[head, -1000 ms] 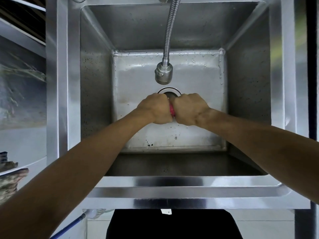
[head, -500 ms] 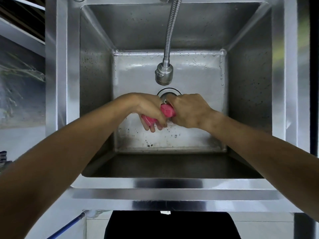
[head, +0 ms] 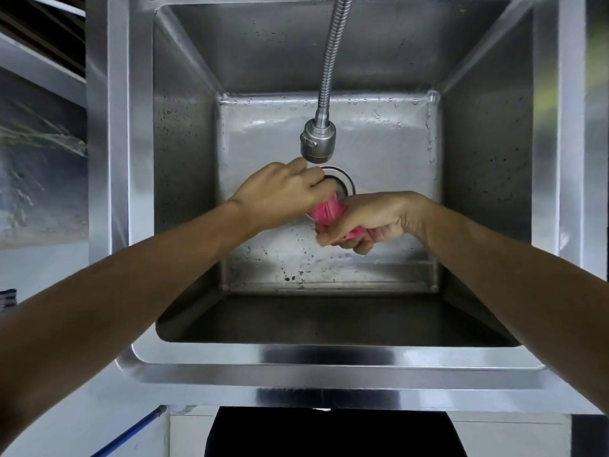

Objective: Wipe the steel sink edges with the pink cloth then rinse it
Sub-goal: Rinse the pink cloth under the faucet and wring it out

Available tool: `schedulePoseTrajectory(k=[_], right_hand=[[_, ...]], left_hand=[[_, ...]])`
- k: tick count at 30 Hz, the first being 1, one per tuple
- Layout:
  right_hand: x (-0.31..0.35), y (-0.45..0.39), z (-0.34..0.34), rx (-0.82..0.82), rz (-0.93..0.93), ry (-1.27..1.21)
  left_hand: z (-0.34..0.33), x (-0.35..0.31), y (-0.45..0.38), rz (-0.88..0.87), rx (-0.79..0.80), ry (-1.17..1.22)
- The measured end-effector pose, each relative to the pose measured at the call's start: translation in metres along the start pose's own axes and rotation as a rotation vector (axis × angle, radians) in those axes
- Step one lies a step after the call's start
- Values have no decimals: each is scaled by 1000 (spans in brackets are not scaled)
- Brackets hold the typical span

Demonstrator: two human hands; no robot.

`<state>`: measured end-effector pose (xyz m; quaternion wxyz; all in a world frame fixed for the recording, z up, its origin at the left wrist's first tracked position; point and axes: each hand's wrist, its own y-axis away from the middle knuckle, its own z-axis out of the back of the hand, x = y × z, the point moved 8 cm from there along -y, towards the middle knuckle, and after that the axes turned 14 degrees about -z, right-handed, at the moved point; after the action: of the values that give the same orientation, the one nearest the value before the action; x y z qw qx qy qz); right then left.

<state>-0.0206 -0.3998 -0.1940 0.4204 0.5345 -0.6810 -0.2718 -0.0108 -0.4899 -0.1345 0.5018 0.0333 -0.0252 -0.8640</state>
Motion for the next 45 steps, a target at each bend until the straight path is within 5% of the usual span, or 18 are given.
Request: schedulePoseTrajectory(k=[3, 6, 13, 30, 45], right_hand=[[8, 4, 15, -395, -83, 210], [18, 12, 29, -714, -102, 387], [14, 15, 33, -927, -98, 577], [11, 4, 34, -1003, -72, 745], [15, 3, 34, -1009, -41, 804]], left_hand=[[-15, 4, 2, 178, 299, 137], [-18, 11, -3, 326, 395, 229], [-32, 8, -7, 425, 456, 488], [-64, -2, -11, 301, 727, 610], [-75, 0, -8, 306, 798, 690]])
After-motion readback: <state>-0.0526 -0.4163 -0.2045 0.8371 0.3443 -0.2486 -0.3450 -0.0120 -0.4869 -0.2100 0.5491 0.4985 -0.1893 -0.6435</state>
